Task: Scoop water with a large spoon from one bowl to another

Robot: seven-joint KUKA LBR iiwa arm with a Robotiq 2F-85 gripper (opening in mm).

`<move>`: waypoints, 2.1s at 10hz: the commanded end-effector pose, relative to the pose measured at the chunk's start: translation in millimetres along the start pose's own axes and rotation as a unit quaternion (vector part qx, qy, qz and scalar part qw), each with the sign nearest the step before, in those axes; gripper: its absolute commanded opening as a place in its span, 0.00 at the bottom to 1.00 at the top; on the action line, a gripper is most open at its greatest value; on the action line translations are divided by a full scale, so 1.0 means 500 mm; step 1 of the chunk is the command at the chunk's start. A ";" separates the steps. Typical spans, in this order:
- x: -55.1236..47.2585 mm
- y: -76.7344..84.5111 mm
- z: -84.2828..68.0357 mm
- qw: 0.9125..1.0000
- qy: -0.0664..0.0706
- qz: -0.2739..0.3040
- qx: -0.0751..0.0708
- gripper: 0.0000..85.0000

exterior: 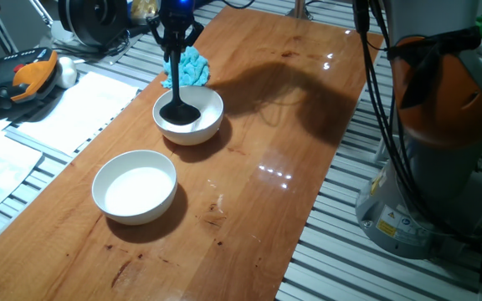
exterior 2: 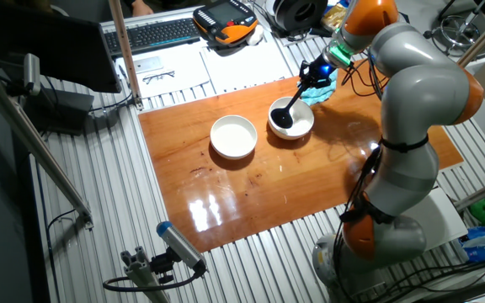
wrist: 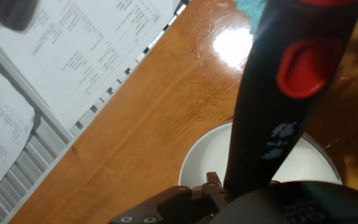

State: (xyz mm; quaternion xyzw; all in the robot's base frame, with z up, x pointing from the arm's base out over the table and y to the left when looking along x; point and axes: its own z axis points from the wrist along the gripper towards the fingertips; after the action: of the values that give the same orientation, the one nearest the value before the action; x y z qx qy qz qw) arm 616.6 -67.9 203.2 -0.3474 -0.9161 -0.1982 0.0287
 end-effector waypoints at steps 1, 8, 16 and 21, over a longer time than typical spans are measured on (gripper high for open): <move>0.000 0.001 0.000 1.000 0.002 0.000 -0.004 0.00; -0.019 0.000 0.006 1.000 0.017 0.003 -0.023 0.00; -0.039 -0.011 0.014 0.997 0.023 0.041 -0.058 0.00; -0.044 -0.018 0.015 0.993 0.023 0.057 -0.097 0.00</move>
State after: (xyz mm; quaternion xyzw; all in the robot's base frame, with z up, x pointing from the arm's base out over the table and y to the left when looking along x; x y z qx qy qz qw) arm 628.1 -84.7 189.2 -0.3946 -0.8710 -0.2913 0.0274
